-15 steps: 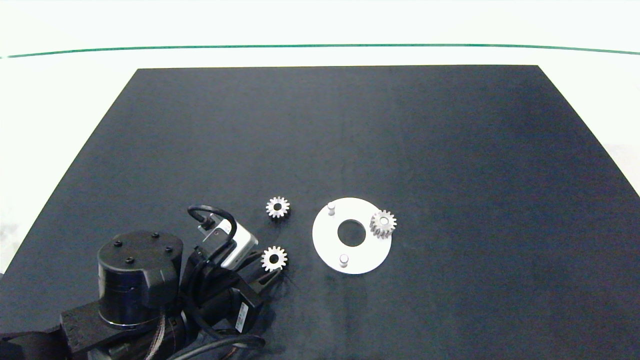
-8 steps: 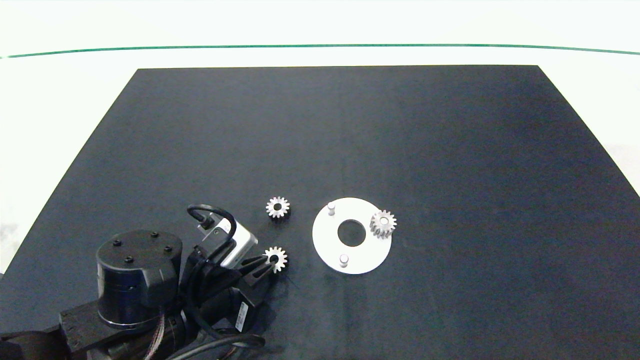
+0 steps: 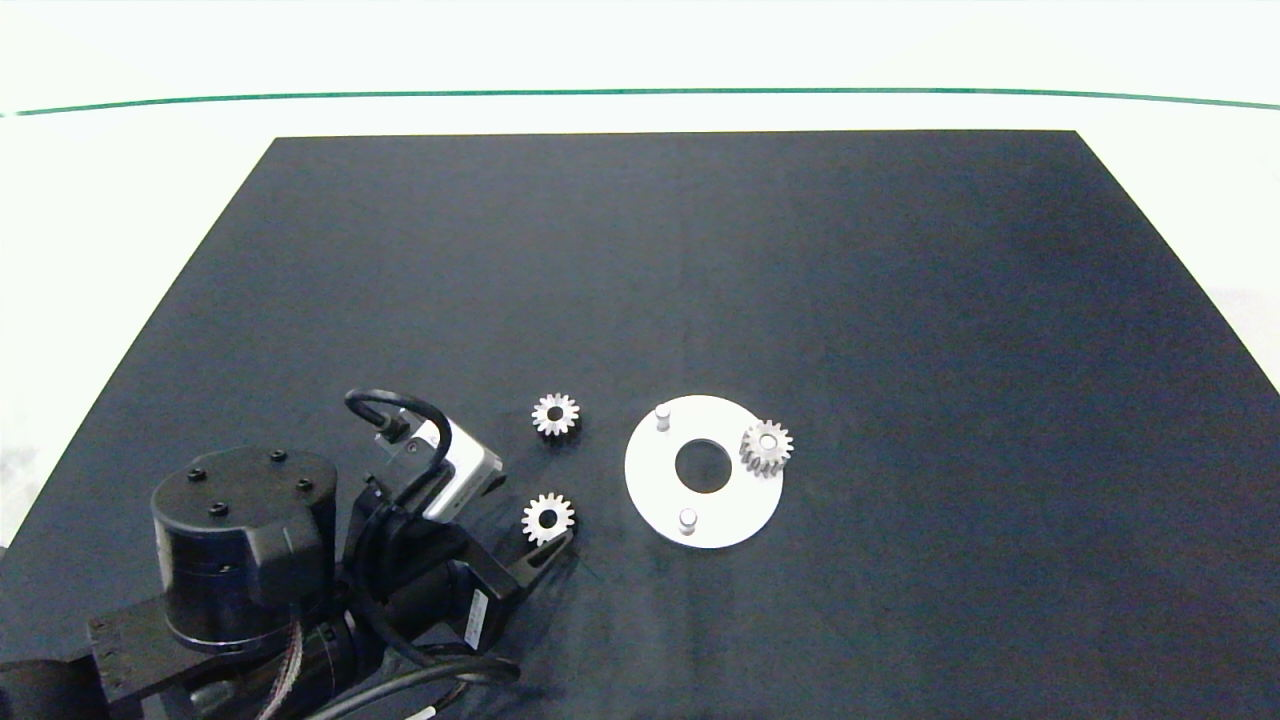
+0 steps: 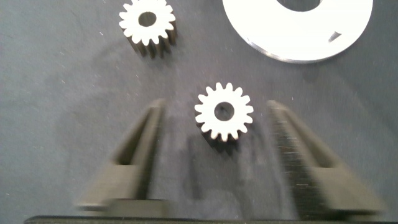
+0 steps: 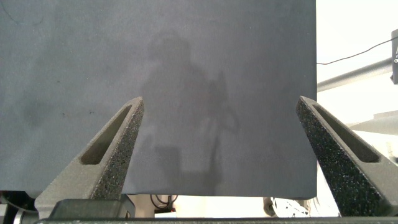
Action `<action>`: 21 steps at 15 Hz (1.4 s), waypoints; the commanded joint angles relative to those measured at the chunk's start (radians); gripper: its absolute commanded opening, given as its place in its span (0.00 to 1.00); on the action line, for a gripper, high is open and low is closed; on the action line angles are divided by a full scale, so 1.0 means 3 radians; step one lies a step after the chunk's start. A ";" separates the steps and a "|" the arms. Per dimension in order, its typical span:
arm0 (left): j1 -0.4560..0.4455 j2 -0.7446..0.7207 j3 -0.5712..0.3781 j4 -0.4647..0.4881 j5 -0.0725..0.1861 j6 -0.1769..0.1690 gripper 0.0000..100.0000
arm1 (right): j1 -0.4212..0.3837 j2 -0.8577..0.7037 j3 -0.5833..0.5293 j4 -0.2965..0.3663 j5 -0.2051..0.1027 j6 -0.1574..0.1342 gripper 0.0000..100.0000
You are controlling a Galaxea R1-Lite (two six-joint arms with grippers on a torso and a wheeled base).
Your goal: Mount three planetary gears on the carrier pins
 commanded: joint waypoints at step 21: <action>0.0045 0.0398 -0.0022 -0.0128 0.0013 -0.0010 0.76 | -0.0004 -0.0011 -0.0010 0.0008 -0.0007 -0.0009 1.00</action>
